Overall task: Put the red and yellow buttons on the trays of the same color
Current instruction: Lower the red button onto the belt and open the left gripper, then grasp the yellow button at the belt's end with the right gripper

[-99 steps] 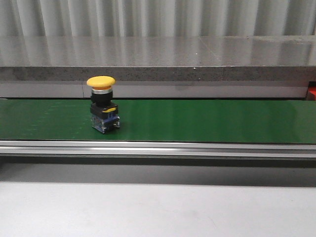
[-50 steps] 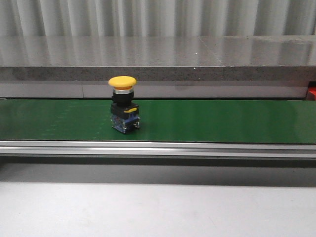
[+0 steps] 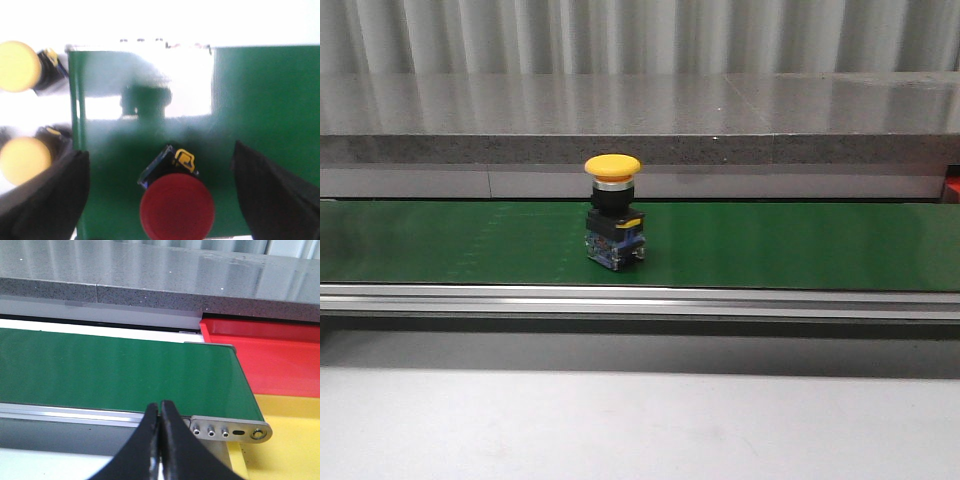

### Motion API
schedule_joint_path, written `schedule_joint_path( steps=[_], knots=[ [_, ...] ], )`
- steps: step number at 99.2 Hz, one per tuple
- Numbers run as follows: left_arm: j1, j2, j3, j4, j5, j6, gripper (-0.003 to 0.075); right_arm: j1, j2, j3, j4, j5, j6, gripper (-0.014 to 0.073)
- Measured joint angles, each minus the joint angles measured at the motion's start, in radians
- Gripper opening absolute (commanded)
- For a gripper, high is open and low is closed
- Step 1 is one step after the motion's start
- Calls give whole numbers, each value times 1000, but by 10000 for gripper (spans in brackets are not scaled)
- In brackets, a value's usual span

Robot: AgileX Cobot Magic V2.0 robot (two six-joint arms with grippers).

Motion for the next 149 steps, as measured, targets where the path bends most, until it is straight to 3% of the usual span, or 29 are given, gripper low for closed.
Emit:
schedule_joint_path(
  steps=[12,19,46,79,112,125,149],
  knots=[
    [-45,-130,67,-2,-87,18,471,0,0,0,0,0,0,-67],
    [-74,-212,123,-5,-143,20,400,0,0,0,0,0,0,-67],
    [-169,-515,351,-10,-308,24,-8,0,0,0,0,0,0,-67],
    [-175,-871,631,-29,-336,24,-5,0,0,0,0,-2,0,-67],
    [-177,-1202,814,-90,-336,26,-6,0,0,0,0,-114,0,-67],
    [-177,-1260,833,-90,-332,26,-6,3,0,-69,0,31,0,-67],
    [-177,-1271,833,-90,-332,26,-6,4,84,-337,0,320,-46,-67]
  ],
)
